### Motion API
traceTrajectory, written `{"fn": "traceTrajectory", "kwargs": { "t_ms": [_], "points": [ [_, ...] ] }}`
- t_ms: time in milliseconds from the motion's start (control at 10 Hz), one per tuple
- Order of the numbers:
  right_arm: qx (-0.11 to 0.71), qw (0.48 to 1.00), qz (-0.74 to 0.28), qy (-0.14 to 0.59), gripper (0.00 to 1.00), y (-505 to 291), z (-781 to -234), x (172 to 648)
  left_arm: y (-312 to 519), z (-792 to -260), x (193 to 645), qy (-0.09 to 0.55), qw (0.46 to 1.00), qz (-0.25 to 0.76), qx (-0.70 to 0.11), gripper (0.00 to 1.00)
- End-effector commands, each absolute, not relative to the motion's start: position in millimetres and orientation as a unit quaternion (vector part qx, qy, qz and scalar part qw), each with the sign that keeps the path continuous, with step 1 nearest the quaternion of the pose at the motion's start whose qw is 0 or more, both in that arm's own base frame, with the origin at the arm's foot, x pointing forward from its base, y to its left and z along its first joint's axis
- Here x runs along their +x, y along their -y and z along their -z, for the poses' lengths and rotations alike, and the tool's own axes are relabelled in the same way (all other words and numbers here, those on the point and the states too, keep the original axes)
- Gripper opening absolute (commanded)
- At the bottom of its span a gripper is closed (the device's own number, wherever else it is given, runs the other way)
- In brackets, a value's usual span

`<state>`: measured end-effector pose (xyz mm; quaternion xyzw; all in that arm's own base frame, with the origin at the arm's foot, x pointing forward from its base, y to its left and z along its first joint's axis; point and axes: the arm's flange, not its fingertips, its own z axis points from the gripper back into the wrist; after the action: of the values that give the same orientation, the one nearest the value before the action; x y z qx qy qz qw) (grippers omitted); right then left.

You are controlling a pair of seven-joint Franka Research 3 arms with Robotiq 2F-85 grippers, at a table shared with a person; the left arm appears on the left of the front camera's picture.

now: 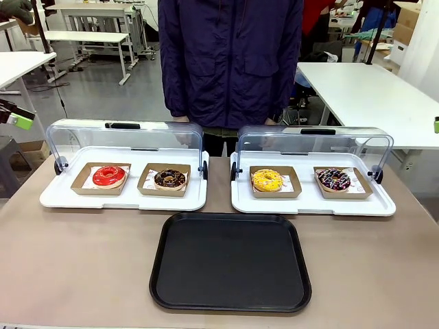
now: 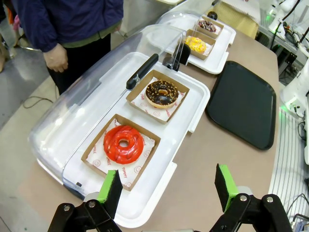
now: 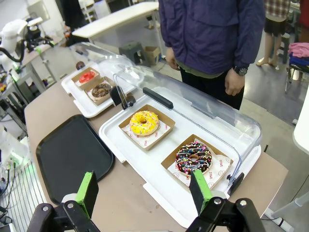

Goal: Move the second donut from the left to the tray.
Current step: Pick up the Paper togo box containing the Donut indicated by the person and place it on the Handle tray.

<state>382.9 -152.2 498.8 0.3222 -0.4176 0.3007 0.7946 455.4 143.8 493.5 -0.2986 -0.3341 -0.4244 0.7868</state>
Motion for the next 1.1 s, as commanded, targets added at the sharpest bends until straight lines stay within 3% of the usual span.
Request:
{"fn": "traceTrajectory", "kwargs": {
  "t_ms": [0, 1000],
  "points": [
    [0.323, 0.785, -0.307, 0.430, 1.00, 152.8, -499.8, 387.2, -143.0, -494.4, 455.3, 0.336, 0.784, 0.427, -0.302, 1.00],
    [0.323, 0.785, -0.307, 0.430, 1.00, 152.8, -499.8, 387.2, -143.0, -494.4, 455.3, 0.336, 0.784, 0.427, -0.302, 1.00]
  ]
}}
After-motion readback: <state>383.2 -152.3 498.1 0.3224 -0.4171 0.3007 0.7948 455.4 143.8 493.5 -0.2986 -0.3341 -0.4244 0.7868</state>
